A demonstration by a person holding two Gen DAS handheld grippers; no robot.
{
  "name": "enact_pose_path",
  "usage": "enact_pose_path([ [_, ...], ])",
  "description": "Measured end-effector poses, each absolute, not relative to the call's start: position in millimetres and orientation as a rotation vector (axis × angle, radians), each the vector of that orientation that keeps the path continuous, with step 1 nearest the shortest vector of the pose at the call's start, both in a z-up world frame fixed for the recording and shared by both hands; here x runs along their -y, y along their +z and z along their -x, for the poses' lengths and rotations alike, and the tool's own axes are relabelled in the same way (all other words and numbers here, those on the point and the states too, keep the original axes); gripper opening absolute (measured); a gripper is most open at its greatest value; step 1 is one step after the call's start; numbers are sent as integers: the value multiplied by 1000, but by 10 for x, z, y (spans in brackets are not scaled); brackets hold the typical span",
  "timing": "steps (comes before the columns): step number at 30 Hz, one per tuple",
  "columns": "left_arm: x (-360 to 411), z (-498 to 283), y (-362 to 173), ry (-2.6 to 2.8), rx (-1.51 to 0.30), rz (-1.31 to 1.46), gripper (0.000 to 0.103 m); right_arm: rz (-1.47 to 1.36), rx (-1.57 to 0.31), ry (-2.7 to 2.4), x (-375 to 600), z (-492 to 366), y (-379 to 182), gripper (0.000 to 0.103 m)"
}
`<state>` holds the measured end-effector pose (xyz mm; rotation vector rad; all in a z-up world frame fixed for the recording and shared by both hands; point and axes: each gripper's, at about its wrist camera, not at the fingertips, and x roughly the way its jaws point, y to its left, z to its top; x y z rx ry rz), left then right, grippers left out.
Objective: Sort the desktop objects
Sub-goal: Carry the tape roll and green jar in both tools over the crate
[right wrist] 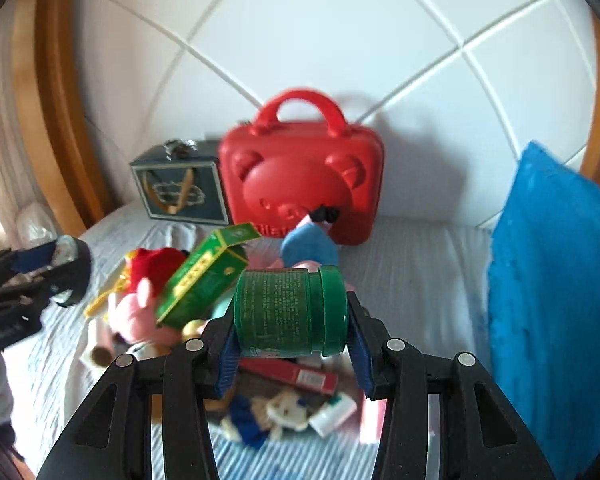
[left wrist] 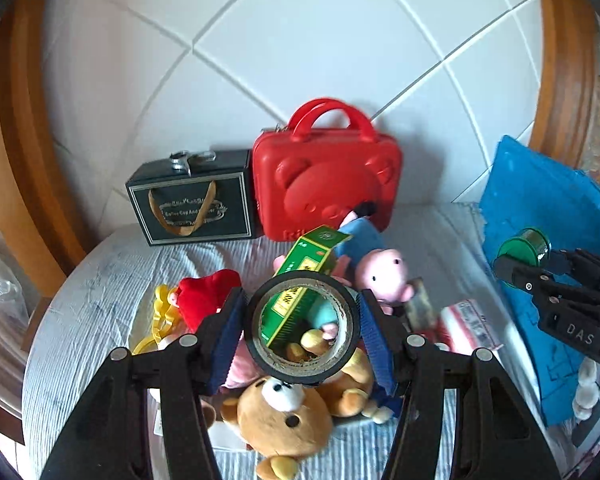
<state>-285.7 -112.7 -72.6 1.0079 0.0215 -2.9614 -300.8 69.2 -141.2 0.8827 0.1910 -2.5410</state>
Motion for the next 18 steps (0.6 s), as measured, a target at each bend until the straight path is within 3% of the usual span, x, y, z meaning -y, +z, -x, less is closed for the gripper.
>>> enact_pose_path([
  [18, -754, 1981, 172, -3369, 125, -736, 56, -571, -148, -2898, -2367, 1515, -338, 46],
])
